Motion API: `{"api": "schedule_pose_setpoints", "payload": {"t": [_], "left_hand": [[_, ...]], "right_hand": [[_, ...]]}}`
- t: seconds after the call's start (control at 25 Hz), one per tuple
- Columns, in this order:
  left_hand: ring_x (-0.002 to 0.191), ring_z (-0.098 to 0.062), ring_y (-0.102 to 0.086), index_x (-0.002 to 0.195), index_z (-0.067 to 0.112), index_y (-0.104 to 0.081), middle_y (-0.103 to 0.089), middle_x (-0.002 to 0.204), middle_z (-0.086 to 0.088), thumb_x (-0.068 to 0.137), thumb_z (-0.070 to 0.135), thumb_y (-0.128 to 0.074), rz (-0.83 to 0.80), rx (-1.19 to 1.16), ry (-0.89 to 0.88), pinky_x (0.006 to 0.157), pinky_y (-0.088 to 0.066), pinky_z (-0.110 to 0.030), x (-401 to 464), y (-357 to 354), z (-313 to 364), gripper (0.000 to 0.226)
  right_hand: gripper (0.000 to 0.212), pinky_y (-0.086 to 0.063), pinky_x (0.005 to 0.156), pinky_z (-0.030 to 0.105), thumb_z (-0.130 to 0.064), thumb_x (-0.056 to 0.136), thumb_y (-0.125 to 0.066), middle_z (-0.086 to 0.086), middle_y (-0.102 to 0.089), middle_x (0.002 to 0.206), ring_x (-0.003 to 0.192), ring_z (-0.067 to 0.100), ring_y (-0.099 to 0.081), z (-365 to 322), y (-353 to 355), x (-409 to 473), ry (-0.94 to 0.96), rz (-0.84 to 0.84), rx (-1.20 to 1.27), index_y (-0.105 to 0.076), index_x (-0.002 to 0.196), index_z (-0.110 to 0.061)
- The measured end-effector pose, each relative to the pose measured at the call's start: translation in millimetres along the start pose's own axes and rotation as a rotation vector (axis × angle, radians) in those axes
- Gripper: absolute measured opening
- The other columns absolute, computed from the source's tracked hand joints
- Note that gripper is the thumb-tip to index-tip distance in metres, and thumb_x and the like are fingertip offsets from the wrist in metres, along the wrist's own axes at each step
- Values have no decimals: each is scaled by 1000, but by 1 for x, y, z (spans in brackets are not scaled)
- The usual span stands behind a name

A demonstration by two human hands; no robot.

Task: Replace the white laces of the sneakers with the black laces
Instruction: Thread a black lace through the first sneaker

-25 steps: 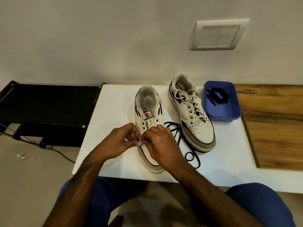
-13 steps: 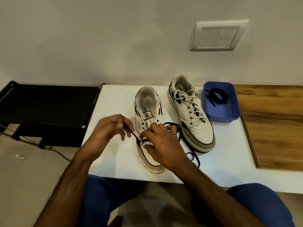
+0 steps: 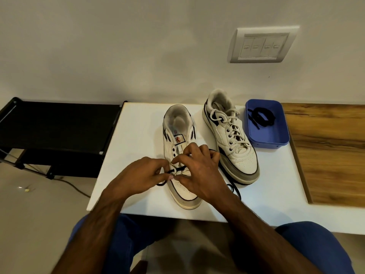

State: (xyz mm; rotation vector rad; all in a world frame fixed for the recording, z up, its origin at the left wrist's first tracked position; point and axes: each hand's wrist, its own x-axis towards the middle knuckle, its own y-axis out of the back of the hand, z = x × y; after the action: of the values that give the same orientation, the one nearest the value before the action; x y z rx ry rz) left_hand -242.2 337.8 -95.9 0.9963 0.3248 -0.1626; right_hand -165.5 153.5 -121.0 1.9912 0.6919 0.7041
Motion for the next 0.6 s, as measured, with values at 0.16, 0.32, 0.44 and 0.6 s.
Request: {"api": "schedule_pose_setpoints", "payload": {"t": [0.16, 0.32, 0.44, 0.6], "left_hand": [[62, -4, -51, 70, 24, -60, -55, 63, 13, 96, 15, -65, 51, -506, -63, 63, -43, -21, -10, 11, 1, 29], [60, -29, -34, 55, 11, -50, -39, 61, -11, 73, 20, -60, 465, -980, -241, 56, -26, -31, -27, 35, -12, 23], [63, -25, -39, 58, 23, -55, -44, 65, -3, 76, 24, -57, 630, -990, -263, 57, -32, -32, -25, 33, -17, 18], [72, -15, -55, 78, 18, -58, -57, 77, 5, 96, 51, -57, 606, -323, 7, 67, -42, -23, -15, 20, -27, 38]], "right_hand": [[43, -13, 85, 33, -42, 70, -83, -11, -48, 110, 107, 15, -40, 0, 2, 1, -8, -33, -1, -66, 110, -39], [45, -13, 88, 33, -41, 69, -85, -12, -48, 111, 109, 16, -41, 2, 3, 2, -12, -54, 1, -67, 110, -38], [44, -10, 88, 30, -40, 74, -82, -12, -46, 113, 112, 15, -42, 2, 4, 2, 2, -86, 1, -65, 114, -38], [40, -23, 98, 30, -26, 86, -76, -16, -44, 115, 110, 5, -50, 15, 20, 4, 35, -192, 183, -61, 121, -36]]}}
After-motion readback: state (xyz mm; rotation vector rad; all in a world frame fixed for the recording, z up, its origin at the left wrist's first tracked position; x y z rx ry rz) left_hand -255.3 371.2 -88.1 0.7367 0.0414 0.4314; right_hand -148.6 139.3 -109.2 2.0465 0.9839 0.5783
